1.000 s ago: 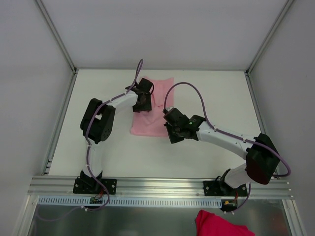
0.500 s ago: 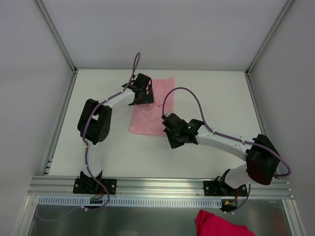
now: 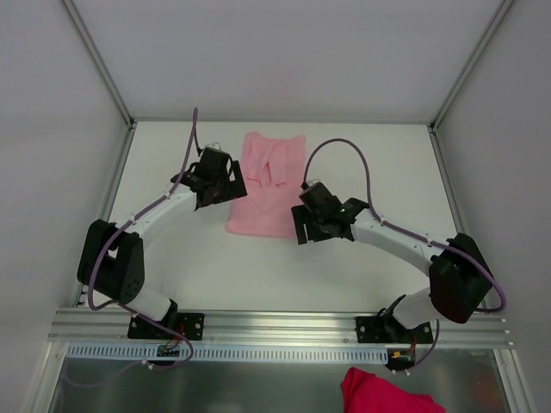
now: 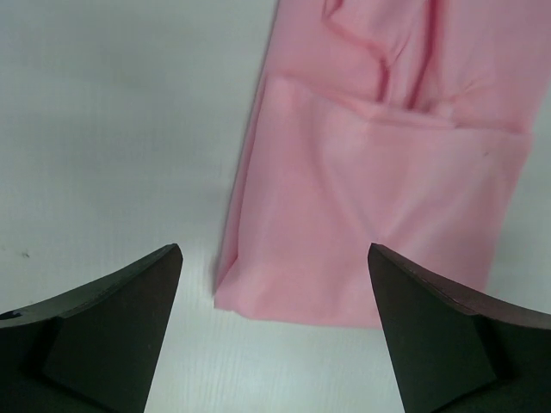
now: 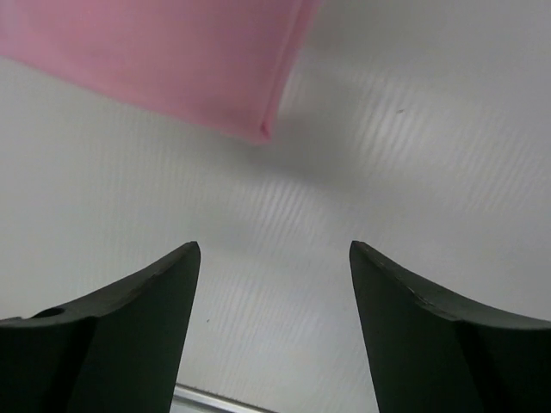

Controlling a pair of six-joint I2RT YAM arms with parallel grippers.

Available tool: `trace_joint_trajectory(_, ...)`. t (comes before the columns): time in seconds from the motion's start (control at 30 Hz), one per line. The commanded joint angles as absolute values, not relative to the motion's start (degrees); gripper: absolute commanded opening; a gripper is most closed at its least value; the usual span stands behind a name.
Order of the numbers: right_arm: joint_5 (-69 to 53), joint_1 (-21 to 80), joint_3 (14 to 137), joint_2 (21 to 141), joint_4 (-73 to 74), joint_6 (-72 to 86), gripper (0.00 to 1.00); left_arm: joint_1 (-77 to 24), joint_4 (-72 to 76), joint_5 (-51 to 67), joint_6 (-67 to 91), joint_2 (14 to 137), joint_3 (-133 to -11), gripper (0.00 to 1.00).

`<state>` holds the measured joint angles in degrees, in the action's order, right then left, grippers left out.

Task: Fold and stack the t-shirts
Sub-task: Fold the folded rectangular tshirt in 1/3 of the way, then grab one side of the 2/3 rectangular tshirt with both arms

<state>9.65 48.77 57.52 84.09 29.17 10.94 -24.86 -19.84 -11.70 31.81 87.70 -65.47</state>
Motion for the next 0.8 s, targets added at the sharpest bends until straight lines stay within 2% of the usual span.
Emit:
trace_joint_trajectory(0.0,9.1,43.4,57.6,83.9,24.4,11.5,0.77,-23.6,-19.6,-3.1,36.1,86.1,-57.9,0.91)
trace_joint_trajectory(0.03,7.3,41.2,57.8,84.0,23.8,11.5,0.82,-23.4,-18.6,-1.2,37.7,85.5,-56.4,0.91)
trace_joint_trajectory(0.07,6.7,40.5,59.0,84.4,23.4,11.8,0.83,-23.3,-16.5,2.0,38.3,85.1,-54.9,0.91)
trace_joint_trajectory(0.3,3.3,39.4,62.3,89.9,21.7,14.9,0.74,-23.4,-12.9,5.0,39.3,85.6,-48.6,0.88)
trace_joint_trajectory(0.77,-1.8,39.1,58.5,93.4,14.6,20.7,0.72,-23.4,-13.1,3.6,37.6,84.2,-45.5,0.87)
